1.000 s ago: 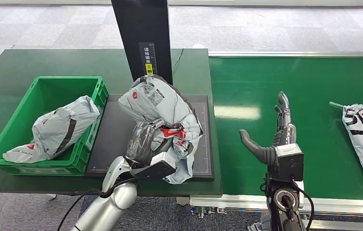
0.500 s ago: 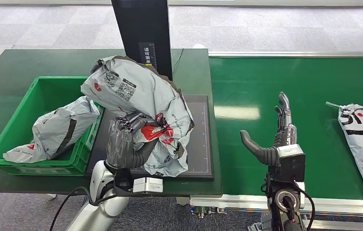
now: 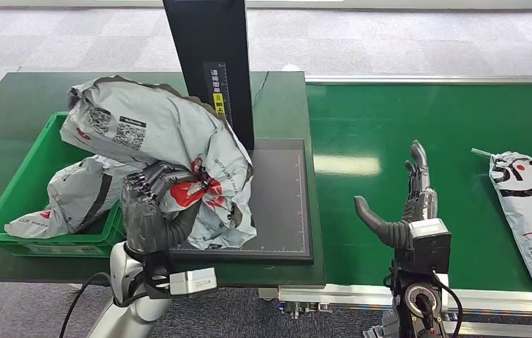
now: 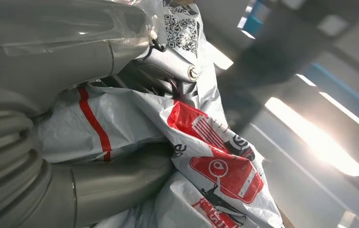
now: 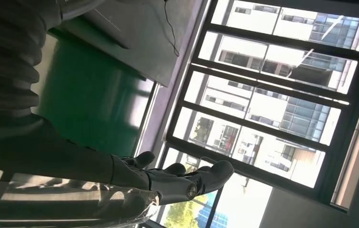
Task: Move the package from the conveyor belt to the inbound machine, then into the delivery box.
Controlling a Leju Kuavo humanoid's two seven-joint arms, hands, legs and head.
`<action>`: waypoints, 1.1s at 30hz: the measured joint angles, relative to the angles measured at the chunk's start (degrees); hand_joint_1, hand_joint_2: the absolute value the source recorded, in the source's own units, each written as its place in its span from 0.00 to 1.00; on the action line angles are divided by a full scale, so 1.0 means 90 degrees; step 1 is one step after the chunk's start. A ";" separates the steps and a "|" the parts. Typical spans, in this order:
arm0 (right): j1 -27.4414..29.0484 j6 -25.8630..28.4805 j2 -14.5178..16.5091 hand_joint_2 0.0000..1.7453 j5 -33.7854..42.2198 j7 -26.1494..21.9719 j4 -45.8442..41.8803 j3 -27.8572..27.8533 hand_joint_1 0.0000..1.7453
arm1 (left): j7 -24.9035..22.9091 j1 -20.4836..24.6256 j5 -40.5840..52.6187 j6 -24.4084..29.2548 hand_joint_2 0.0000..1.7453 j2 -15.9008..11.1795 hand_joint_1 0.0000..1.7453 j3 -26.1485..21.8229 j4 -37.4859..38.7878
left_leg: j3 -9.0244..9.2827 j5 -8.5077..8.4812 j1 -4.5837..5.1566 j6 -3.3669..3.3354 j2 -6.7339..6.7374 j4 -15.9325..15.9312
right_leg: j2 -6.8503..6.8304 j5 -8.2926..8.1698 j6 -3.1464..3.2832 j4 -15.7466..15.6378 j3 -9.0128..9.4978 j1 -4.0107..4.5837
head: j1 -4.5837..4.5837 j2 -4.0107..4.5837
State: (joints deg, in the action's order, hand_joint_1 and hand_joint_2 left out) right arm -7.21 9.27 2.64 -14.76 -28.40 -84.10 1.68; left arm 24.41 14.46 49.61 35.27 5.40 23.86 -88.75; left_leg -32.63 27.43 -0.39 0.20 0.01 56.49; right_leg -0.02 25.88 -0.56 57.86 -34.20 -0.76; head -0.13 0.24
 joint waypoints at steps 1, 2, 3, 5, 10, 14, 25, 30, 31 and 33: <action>0.0032 -0.0001 0.0002 1.00 -0.0019 -0.0005 -0.0017 0.0005 0.00 | -0.0102 0.0002 0.0058 0.0010 1.00 -0.0007 1.00 -0.0124 0.0002 | 0.0001 0.0000 0.0000 0.0000 0.0000 0.0000 | 0.0000 0.0000 0.0000 0.0000 0.0001 0.0000 | 0.0000 0.0000; 0.0057 -0.0003 0.0003 1.00 -0.0038 -0.0013 -0.0027 0.0019 0.00 | -0.0221 0.0004 0.0105 0.0019 1.00 -0.0018 1.00 -0.0255 0.0008 | 0.0001 0.0000 0.0000 0.0000 0.0001 0.0000 | 0.0000 0.0000 0.0000 0.0000 0.0001 0.0000 | 0.0000 0.0000; 0.0074 -0.0002 0.0004 1.00 -0.0051 -0.0026 -0.0029 0.0041 0.00 | -0.0357 0.0005 0.0136 0.0023 1.00 -0.0037 1.00 -0.0387 0.0020 | 0.0001 0.0000 0.0000 0.0000 0.0001 -0.0001 | 0.0000 0.0000 0.0000 0.0000 0.0001 0.0000 | 0.0000 0.0000; 0.0086 0.0032 0.0004 1.00 -0.0052 -0.0060 -0.0017 0.0114 0.00 | -0.0746 0.0009 0.0128 -0.0012 1.00 -0.0103 1.00 -0.0665 0.0098 | 0.0002 -0.0001 -0.0001 0.0001 0.0001 -0.0001 | 0.0001 0.0000 0.0000 0.0000 0.0001 0.0001 | 0.0000 0.0000; -0.0064 0.0124 -0.0053 1.00 0.0091 -0.0121 0.0157 0.0353 0.00 | -0.1862 0.0066 -0.0090 -0.0253 1.00 -0.0338 1.00 -0.1256 0.0728 | 0.0003 -0.0001 -0.0001 0.0001 0.0003 -0.0002 | 0.0002 0.0000 0.0000 0.0001 0.0001 0.0001 | 0.0000 0.0000; -0.0342 0.0131 -0.0152 1.00 0.0257 -0.0139 0.0488 0.0594 0.00 | -0.2718 0.0061 0.0296 -0.0349 1.00 -0.0577 1.00 -0.1606 0.1342 | 0.0002 -0.0001 -0.0001 0.0001 0.0004 -0.0002 | 0.0003 0.0000 0.0000 0.0001 0.0001 0.0001 | 0.0000 0.0000; -0.0546 0.0102 -0.0294 1.00 0.0323 -0.0118 0.0956 0.0916 0.00 | -0.3362 -0.0085 0.0220 -0.1083 1.00 -0.1338 1.00 -0.2992 0.2008 | 0.0003 -0.0001 -0.0010 0.0002 0.0005 -0.0004 | 0.0004 0.0006 0.0009 0.0002 0.0002 0.0010 | -0.0002 0.0000; -0.0548 0.0073 -0.0307 1.00 0.0285 -0.0101 0.1042 0.0948 0.00 | -0.3273 -0.0078 -0.0162 -0.1019 1.00 -0.1508 1.00 -0.3497 0.2248 | 0.0017 -0.0001 -0.0010 0.0003 0.0010 -0.0005 | 0.0005 0.0005 0.0011 0.0002 0.0012 0.0010 | -0.0001 0.0000; -0.0551 0.0073 -0.0308 1.00 0.0277 -0.0092 0.1057 0.0953 0.00 | -0.3236 -0.0075 -0.0216 -0.1005 1.00 -0.1535 0.99 -0.3581 0.2287 | 0.0018 -0.0001 -0.0010 0.0003 0.0009 -0.0005 | 0.0005 0.0004 0.0011 0.0002 0.0013 0.0010 | -0.0001 0.0000; -0.0565 0.0070 -0.0310 1.00 0.0271 -0.0081 0.1090 0.0957 0.00 | -0.3162 -0.0062 -0.0272 -0.1038 1.00 -0.1582 0.63 -0.3694 0.2354 | 0.0021 -0.0001 -0.0010 0.0003 0.0009 -0.0005 | 0.0005 0.0004 0.0012 0.0002 0.0014 0.0010 | -0.0001 0.0000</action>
State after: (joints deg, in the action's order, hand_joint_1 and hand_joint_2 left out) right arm -12.29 9.90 -0.15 -12.32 -29.13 -74.29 10.29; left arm -4.04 13.90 47.17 25.93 -8.83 -9.39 -67.56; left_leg -32.44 27.42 -0.48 0.23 0.09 56.44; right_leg 0.02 25.92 -0.46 57.87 -34.07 -0.67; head -0.14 0.24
